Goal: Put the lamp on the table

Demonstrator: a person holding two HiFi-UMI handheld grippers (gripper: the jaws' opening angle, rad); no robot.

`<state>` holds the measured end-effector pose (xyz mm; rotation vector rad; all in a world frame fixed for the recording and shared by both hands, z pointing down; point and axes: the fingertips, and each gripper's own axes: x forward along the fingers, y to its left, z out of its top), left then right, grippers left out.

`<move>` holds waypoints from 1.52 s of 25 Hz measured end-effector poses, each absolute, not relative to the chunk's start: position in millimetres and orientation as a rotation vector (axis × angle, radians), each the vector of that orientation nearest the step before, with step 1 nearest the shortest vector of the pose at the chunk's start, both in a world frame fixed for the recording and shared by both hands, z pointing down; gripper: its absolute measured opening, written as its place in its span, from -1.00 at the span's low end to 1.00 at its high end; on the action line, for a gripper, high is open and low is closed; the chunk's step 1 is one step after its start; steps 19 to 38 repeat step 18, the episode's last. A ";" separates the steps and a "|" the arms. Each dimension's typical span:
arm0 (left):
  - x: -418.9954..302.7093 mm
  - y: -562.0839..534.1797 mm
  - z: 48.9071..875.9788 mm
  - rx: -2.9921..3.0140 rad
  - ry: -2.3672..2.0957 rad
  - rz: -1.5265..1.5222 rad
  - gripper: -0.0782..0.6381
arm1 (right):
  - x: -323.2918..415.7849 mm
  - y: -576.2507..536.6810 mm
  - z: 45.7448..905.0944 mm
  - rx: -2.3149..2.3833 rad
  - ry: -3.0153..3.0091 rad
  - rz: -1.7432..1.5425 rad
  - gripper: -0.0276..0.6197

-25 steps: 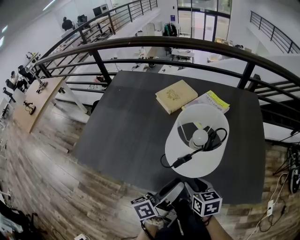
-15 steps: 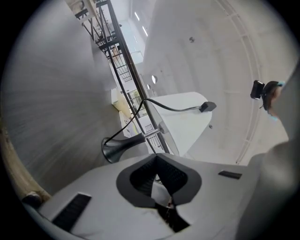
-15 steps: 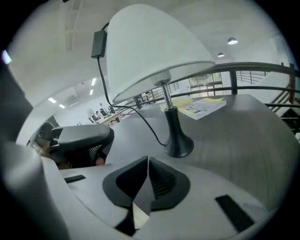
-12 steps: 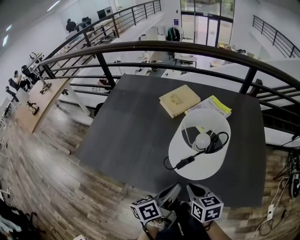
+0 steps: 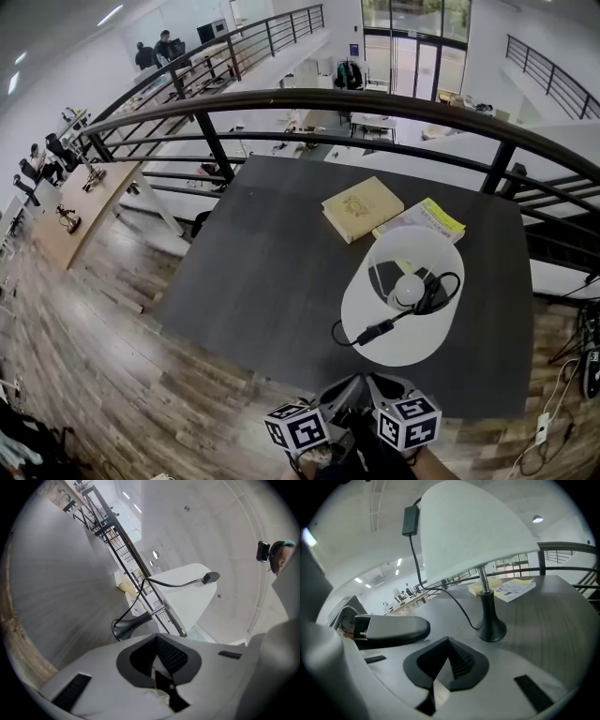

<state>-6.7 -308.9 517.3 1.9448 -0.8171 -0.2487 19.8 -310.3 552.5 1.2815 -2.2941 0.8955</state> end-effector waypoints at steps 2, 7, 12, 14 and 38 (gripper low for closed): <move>-6.9 -309.4 516.9 1.939 -0.810 -0.261 -0.76 | 19.0 -311.2 553.7 1.279 -2.290 0.903 -0.87; -7.8 -311.6 514.5 1.938 -0.803 -0.270 -0.76 | 19.8 -313.2 552.8 1.284 -2.283 0.908 -0.87; -3.3 -312.2 511.5 1.952 -0.787 -0.266 -0.76 | 23.3 -315.5 551.9 1.298 -2.273 0.915 -0.87; -1.3 -311.9 512.1 1.947 -0.781 -0.265 -0.76 | 24.6 -316.0 551.9 1.302 -2.269 0.916 -0.87; 1.5 -311.7 512.7 1.939 -0.764 -0.270 -0.76 | 26.6 -317.4 550.0 1.309 -2.267 0.915 -0.87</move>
